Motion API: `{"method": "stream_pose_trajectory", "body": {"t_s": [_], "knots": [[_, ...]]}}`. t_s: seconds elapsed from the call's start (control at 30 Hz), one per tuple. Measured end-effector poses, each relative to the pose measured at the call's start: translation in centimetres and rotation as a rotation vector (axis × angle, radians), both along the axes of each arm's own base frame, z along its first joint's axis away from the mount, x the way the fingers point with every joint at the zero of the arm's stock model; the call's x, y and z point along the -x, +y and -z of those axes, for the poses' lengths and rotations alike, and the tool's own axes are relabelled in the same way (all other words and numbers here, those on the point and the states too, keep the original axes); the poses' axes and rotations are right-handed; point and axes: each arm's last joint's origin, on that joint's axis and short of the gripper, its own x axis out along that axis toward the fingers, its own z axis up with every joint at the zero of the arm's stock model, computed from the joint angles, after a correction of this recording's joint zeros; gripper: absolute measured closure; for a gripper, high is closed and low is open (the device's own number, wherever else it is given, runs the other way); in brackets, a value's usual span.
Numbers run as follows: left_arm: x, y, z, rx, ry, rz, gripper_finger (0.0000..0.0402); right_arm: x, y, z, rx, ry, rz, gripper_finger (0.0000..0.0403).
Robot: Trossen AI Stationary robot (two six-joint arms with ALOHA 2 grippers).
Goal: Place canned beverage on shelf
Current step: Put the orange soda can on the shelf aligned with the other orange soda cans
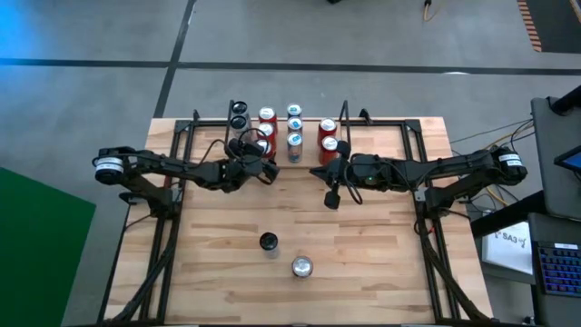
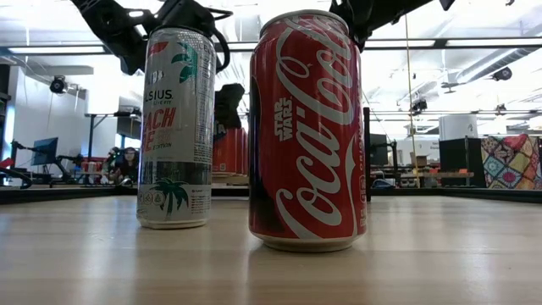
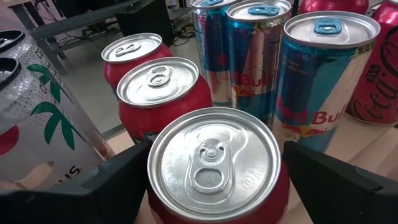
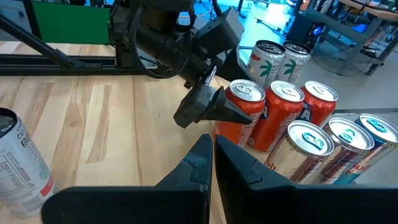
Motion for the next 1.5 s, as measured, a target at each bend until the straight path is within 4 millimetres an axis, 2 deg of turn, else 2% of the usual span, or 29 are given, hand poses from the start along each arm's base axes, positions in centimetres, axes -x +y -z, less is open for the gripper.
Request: {"method": "stream_pose_trajectory", "body": {"t_s": [0.4,0.77,1.23,1.5], "knots": [[0.0,0.0,0.0,0.0,-0.005,0.0,0.0052,0.0,0.0,0.0,0.0,0.0,0.0,0.0394],[-0.1,0.0,-0.1,0.001,-0.016,0.0,0.0009,0.0,0.0,0.0,0.0,0.0,0.0,0.0394],[-0.1,0.0,-0.1,0.0,-0.015,0.002,0.0008,0.0,0.0,0.0,0.0,0.0,0.0,0.0394],[-0.6,0.1,-1.1,-0.037,0.008,0.024,0.0008,0.0,0.0,0.0,0.0,0.0,0.0,0.0394]]}}
